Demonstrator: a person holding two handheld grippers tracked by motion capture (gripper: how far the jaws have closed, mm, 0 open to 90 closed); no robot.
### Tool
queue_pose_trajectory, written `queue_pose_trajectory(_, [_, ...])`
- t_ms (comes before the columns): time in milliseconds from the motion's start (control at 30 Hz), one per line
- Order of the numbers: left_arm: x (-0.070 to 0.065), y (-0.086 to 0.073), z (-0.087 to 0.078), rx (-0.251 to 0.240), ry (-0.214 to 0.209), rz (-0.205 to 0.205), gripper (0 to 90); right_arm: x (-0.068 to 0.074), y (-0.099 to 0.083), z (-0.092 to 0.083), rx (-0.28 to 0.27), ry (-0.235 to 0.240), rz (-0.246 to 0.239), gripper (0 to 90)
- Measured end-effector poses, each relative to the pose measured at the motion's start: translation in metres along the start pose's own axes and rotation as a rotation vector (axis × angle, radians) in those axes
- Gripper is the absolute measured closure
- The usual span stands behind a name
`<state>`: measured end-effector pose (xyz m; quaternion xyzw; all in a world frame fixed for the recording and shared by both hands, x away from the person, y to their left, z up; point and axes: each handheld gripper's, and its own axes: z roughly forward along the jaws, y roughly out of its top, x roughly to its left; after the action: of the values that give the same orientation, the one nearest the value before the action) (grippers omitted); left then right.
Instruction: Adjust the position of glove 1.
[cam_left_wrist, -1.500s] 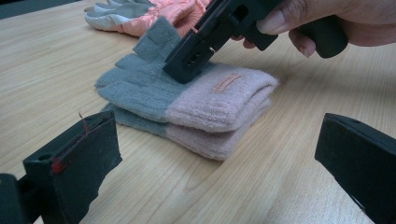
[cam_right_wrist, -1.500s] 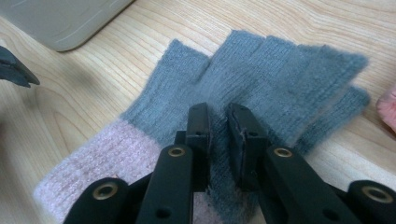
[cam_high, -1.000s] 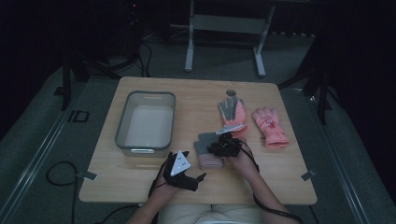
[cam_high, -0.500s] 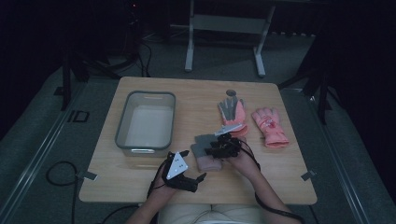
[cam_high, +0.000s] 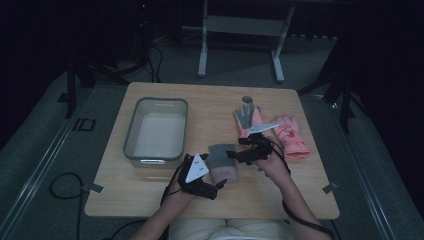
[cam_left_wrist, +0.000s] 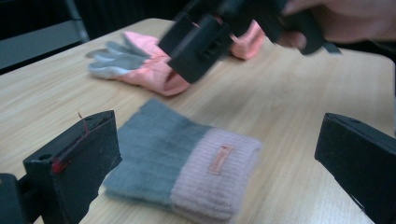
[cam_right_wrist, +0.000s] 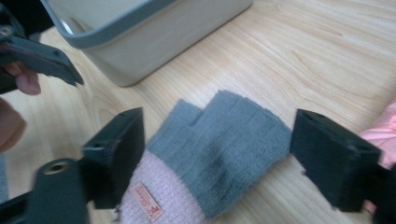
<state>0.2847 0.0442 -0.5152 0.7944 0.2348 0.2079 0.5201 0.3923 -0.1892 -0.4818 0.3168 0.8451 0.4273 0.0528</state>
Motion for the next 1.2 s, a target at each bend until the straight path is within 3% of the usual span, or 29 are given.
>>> queue_pose_trajectory(33, [-0.002, 0.002, 0.005, 0.041, 0.025, 0.042, 0.0, -0.001, 0.001, -0.001, -0.005, 0.009, 0.007, 13.6])
queue_pose_trajectory(67, [-0.003, 0.003, 0.008, 0.064, 0.017, 0.057, 0.0, -0.002, 0.001, -0.003, -0.013, 0.021, 0.023, 11.2])
queue_pose_trajectory(167, [-0.001, 0.002, 0.017, 0.096, -0.039, 0.08, 0.0, -0.001, 0.002, 0.0, -0.001, 0.014, 0.052, 10.3])
queue_pose_trajectory(200, [-0.001, 0.001, 0.021, 0.111, -0.046, 0.092, 0.0, -0.001, 0.002, 0.001, 0.008, 0.014, 0.032, 12.5])
queue_pose_trajectory(300, [0.0, -0.001, 0.03, 0.149, -0.087, 0.125, 1.1, -0.003, 0.003, 0.006, 0.02, -0.02, 0.041, 35.0])
queue_pose_trajectory(333, [0.0, -0.001, 0.033, 0.171, -0.09, 0.147, 5.1, -0.005, 0.004, 0.007, 0.032, -0.037, 0.029, 43.2])
queue_pose_trajectory(400, [0.0, -0.002, 0.037, 0.187, -0.093, 0.163, 6.4, -0.007, 0.006, 0.009, 0.039, -0.052, 0.031, 45.8])
queue_pose_trajectory(433, [0.0, -0.004, 0.044, 0.228, -0.103, 0.177, 6.4, -0.01, 0.007, 0.012, 0.047, -0.056, 0.042, 52.3])
queue_pose_trajectory(500, [-0.001, -0.006, 0.047, 0.244, -0.121, 0.208, 13.1, -0.018, 0.009, 0.023, 0.089, -0.067, 0.063, 58.4])
queue_pose_trajectory(600, [-0.002, -0.011, 0.052, 0.291, -0.121, 0.27, 17.2, -0.024, 0.009, 0.032, 0.1, -0.078, 0.062, 58.0])
queue_pose_trajectory(700, [-0.003, -0.014, 0.053, 0.303, -0.104, 0.318, 23.8, -0.033, 0.007, 0.04, 0.105, -0.108, 0.076, 51.8])
queue_pose_trajectory(733, [-0.005, -0.016, 0.054, 0.309, -0.085, 0.354, 25.1, -0.034, 0.007, 0.042, 0.11, -0.121, 0.075, 50.2])
queue_pose_trajectory(867, [-0.008, -0.021, 0.056, 0.329, -0.077, 0.401, 28.4, -0.039, 0.007, 0.053, 0.132, -0.137, 0.089, 41.9])
queue_pose_trajectory(1033, [-0.003, -0.026, 0.058, 0.321, -0.056, 0.344, 39.4, -0.04, 0.003, 0.067, 0.171, -0.132, 0.091, 35.9])
queue_pose_trajectory(1200, [-0.002, -0.025, 0.057, 0.321, -0.047, 0.353, 49.0, -0.039, -0.003, 0.078, 0.218, -0.151, 0.071, 32.3])
